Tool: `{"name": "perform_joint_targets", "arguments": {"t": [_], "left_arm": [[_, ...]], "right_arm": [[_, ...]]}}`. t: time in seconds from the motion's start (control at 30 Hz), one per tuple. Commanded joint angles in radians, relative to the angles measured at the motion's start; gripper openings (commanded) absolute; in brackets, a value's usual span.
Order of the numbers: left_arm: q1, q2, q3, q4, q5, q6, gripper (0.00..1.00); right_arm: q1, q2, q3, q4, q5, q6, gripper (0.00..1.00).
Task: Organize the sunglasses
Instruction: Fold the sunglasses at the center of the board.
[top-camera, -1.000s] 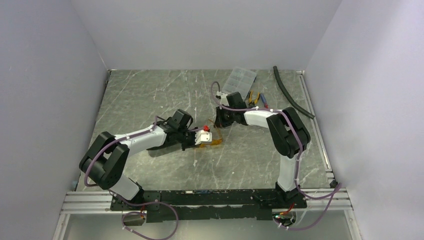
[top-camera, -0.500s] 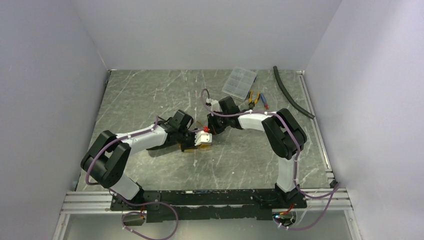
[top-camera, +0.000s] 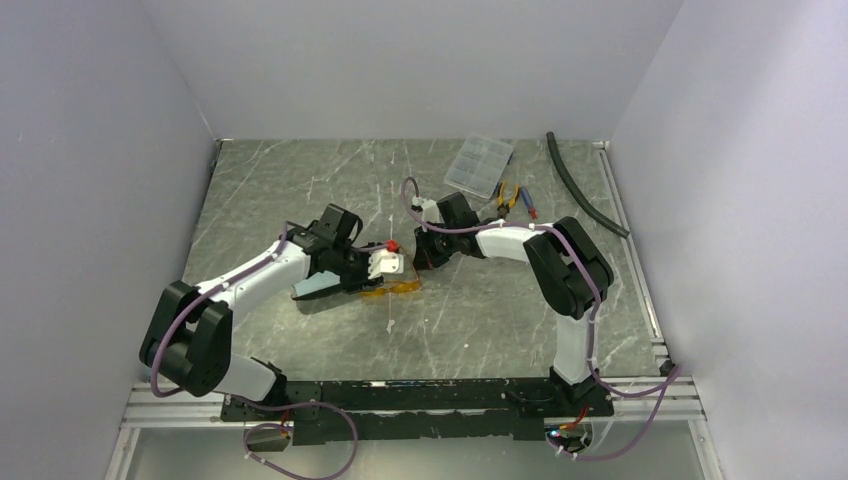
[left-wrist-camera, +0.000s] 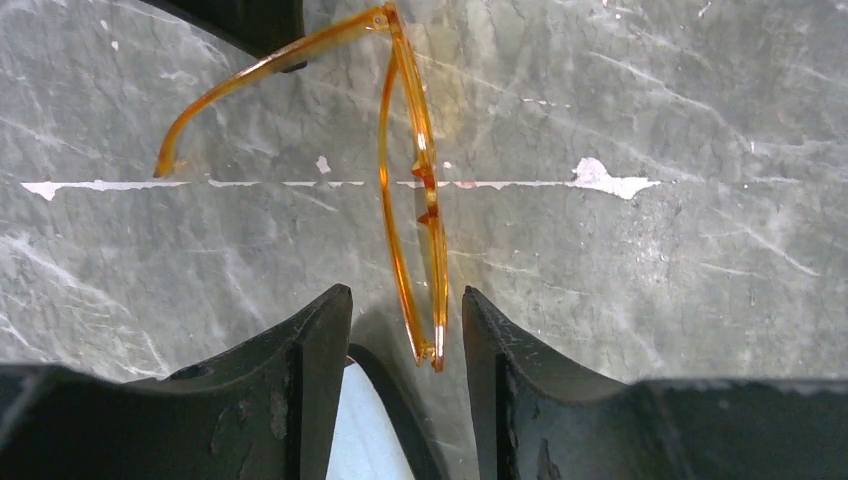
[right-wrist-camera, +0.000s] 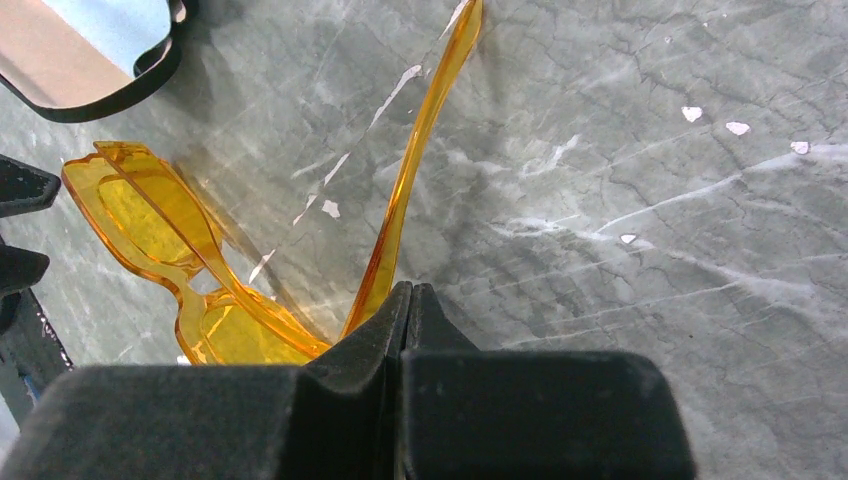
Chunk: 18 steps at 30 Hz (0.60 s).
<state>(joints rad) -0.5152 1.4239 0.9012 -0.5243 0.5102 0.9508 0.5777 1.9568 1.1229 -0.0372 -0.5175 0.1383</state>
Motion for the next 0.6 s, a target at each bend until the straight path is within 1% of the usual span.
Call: {"name": "perform_joint_targets", "arguments": {"t": [0.0, 0.13, 0.27, 0.4, 0.47, 0.57], "left_arm": [[0.008, -0.006, 0.001, -0.052, 0.032, 0.067, 0.5], [0.011, 0.024, 0.003, -0.047, 0.051, 0.06, 0.45], [0.011, 0.064, 0.015, -0.063, 0.089, 0.04, 0.37], [0.009, 0.082, 0.002, -0.052, 0.087, 0.036, 0.35], [0.009, 0.083, -0.007, -0.04, 0.074, 0.03, 0.3], [0.009, 0.082, -0.011, -0.032, 0.068, 0.025, 0.2]], "right_arm": [[-0.006, -0.002, 0.017, -0.028, 0.045, -0.027, 0.0], [-0.005, -0.004, 0.012, -0.021, 0.043, -0.025, 0.0], [-0.006, -0.006, 0.008, -0.021, 0.046, -0.026, 0.0], [-0.006, -0.006, 0.005, -0.015, 0.041, -0.026, 0.0], [-0.006, -0.004, 0.007, -0.014, 0.036, -0.025, 0.0], [-0.006, 0.0, 0.004, -0.005, 0.025, -0.022, 0.0]]}}
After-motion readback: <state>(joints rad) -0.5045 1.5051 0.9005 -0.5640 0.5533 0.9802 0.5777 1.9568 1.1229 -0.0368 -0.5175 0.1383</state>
